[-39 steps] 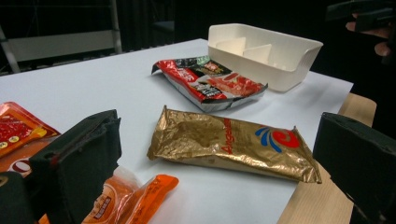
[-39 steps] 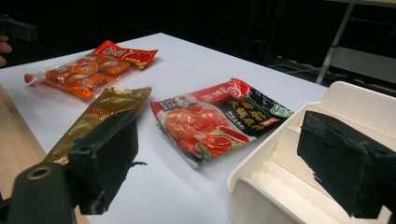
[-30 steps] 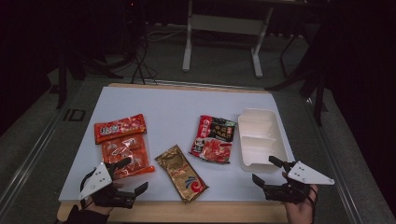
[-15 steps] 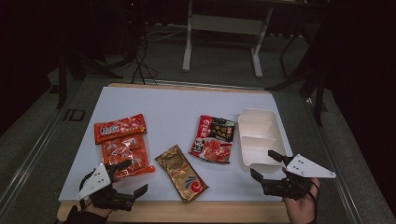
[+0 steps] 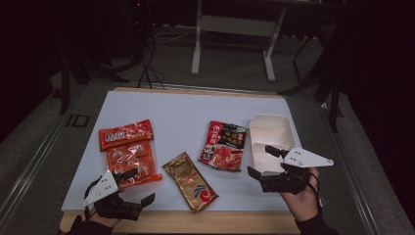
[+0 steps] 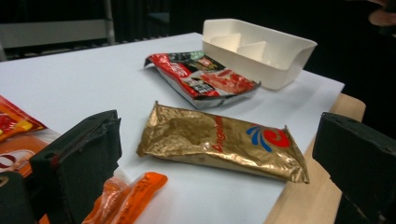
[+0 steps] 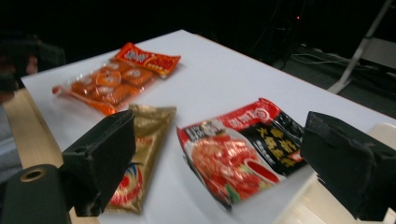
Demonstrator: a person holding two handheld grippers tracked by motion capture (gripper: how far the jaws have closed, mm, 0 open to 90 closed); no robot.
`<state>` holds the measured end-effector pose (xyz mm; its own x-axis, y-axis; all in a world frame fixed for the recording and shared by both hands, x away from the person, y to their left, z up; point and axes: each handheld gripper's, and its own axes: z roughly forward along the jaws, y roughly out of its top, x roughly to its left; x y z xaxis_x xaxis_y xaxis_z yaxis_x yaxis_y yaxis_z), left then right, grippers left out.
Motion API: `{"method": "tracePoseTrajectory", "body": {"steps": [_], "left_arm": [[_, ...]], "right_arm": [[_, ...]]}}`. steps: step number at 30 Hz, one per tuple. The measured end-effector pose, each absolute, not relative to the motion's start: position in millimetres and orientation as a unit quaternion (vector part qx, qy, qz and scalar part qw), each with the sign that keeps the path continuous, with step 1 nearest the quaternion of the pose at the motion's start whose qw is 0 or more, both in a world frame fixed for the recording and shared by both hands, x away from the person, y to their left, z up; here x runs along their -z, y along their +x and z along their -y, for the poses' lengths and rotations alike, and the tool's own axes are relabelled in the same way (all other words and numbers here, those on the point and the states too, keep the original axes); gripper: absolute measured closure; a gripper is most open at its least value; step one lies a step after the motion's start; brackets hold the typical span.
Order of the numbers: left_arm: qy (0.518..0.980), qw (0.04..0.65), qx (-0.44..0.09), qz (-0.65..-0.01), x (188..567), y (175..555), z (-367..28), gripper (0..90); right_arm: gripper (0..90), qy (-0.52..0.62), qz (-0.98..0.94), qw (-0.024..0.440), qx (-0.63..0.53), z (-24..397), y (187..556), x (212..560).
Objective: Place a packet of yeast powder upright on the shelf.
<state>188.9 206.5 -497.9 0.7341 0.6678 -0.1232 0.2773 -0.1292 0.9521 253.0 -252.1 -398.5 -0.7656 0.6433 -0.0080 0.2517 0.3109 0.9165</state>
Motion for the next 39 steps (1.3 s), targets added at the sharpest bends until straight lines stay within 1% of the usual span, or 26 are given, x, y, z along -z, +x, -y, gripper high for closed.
{"method": "tracePoseTrajectory", "body": {"steps": [10,14,15,23,39], "left_arm": [[0.728,0.582,-0.161,-0.325,498,189,-209,1.8],[0.728,0.583,-0.158,-0.325,498,190,-210,1.8],[0.727,0.583,-0.158,-0.326,498,190,-209,1.8],[0.733,0.580,-0.153,-0.322,498,190,-209,1.8],[0.734,0.578,-0.151,-0.324,499,190,-210,1.8]], "right_arm": [[11.0,0.267,-0.802,0.158,-0.511,220,274,403],[12.2,0.263,-0.806,0.154,-0.507,212,277,403],[12.2,0.253,-0.814,0.148,-0.502,198,283,404],[13.2,0.234,-0.828,0.133,-0.493,166,297,407],[16.2,0.222,-0.846,0.098,-0.475,119,316,423]]}}
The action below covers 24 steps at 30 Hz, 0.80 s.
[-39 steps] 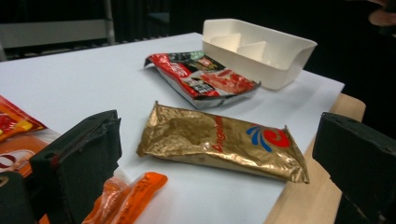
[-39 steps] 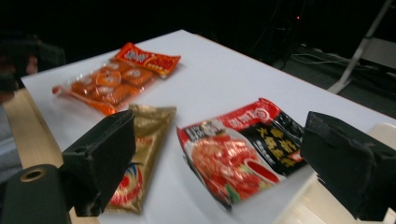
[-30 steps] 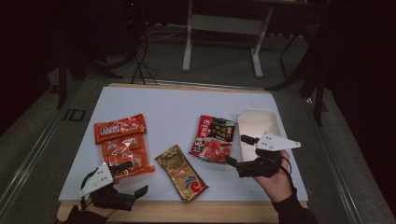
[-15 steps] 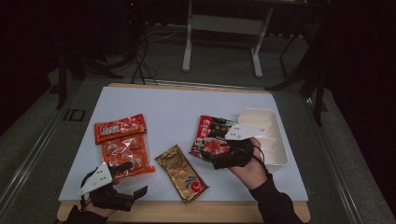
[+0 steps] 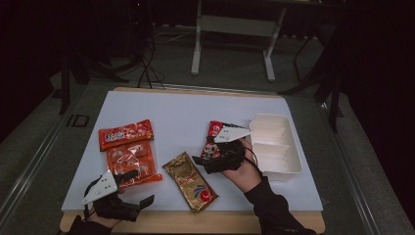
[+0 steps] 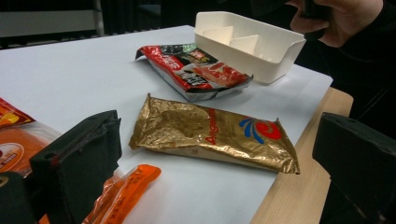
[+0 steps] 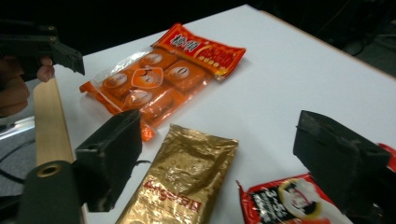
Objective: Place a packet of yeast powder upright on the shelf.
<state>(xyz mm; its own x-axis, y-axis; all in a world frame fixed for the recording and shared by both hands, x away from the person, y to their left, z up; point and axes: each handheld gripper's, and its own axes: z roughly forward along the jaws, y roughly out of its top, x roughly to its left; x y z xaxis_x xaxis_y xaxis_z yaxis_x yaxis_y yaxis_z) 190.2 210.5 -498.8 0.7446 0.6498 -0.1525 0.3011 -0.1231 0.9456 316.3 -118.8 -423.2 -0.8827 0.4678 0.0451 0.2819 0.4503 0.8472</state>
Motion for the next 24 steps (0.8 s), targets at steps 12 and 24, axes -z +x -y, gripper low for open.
{"method": "tracePoseTrajectory", "body": {"steps": [12,24], "left_arm": [[0.737,0.575,-0.147,-0.323,499,190,-211,1.8],[0.738,0.576,-0.144,-0.321,499,189,-211,1.8]], "right_arm": [[19.5,0.217,-0.857,0.073,-0.461,85,332,445],[21.8,0.245,-0.873,0.038,-0.420,66,352,479]]}}
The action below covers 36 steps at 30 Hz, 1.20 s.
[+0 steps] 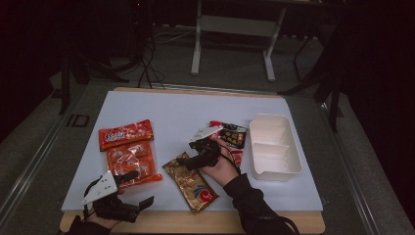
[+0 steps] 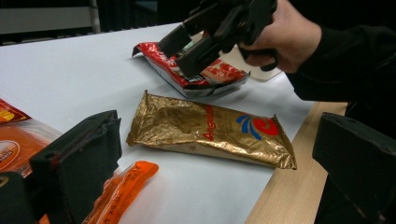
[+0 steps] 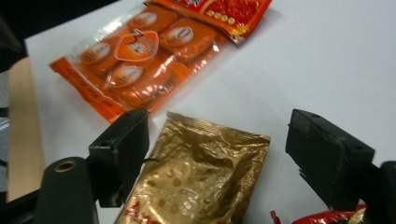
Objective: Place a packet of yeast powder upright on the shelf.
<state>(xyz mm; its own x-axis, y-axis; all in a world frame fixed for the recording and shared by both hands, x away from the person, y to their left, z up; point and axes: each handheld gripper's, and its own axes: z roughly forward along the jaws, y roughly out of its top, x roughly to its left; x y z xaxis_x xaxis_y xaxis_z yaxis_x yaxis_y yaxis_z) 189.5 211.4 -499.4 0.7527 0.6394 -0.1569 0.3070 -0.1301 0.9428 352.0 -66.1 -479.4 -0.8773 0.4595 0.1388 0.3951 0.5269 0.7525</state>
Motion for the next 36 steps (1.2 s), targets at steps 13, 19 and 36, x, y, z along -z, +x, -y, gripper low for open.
{"method": "tracePoseTrajectory", "body": {"steps": [13,19,36], "left_arm": [[0.739,0.574,-0.145,-0.320,500,189,-211,1.8],[0.741,0.574,-0.143,-0.319,500,189,-211,1.8],[0.742,0.572,-0.141,-0.320,500,189,-211,1.8]], "right_arm": [[29.1,0.275,-0.886,0.022,-0.372,54,372,509],[32.3,0.285,-0.891,0.017,-0.353,47,378,520],[54.5,0.283,-0.911,0.013,-0.298,36,378,528]]}}
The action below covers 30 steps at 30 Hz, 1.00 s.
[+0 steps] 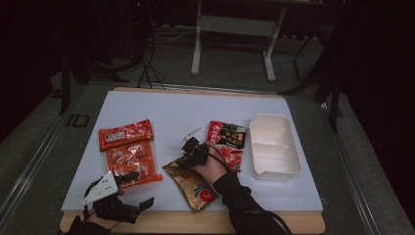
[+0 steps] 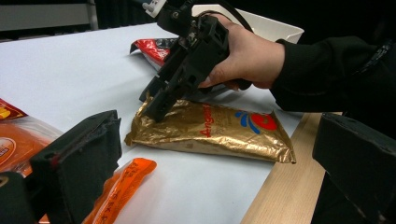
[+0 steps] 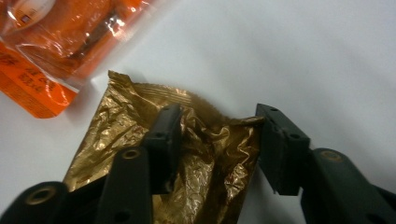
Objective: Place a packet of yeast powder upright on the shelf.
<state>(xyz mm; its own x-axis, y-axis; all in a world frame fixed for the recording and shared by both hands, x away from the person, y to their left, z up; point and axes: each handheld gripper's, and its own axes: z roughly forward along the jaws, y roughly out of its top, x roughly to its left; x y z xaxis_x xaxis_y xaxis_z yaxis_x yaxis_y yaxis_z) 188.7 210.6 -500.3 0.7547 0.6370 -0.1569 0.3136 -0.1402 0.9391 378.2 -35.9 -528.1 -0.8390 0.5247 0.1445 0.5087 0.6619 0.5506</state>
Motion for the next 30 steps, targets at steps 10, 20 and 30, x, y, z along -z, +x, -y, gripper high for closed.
{"method": "tracePoseTrajectory", "body": {"steps": [10,20,30], "left_arm": [[0.742,0.571,-0.142,-0.321,501,189,-210,1.8],[0.740,0.570,-0.143,-0.327,502,191,-212,1.8],[0.715,0.586,-0.166,-0.343,503,192,-214,1.8]], "right_arm": [[84.1,0.261,-0.926,0.049,-0.268,27,371,526],[88.4,0.239,-0.926,0.042,-0.289,29,366,509],[88.6,0.211,-0.915,0.037,-0.343,37,347,475]]}}
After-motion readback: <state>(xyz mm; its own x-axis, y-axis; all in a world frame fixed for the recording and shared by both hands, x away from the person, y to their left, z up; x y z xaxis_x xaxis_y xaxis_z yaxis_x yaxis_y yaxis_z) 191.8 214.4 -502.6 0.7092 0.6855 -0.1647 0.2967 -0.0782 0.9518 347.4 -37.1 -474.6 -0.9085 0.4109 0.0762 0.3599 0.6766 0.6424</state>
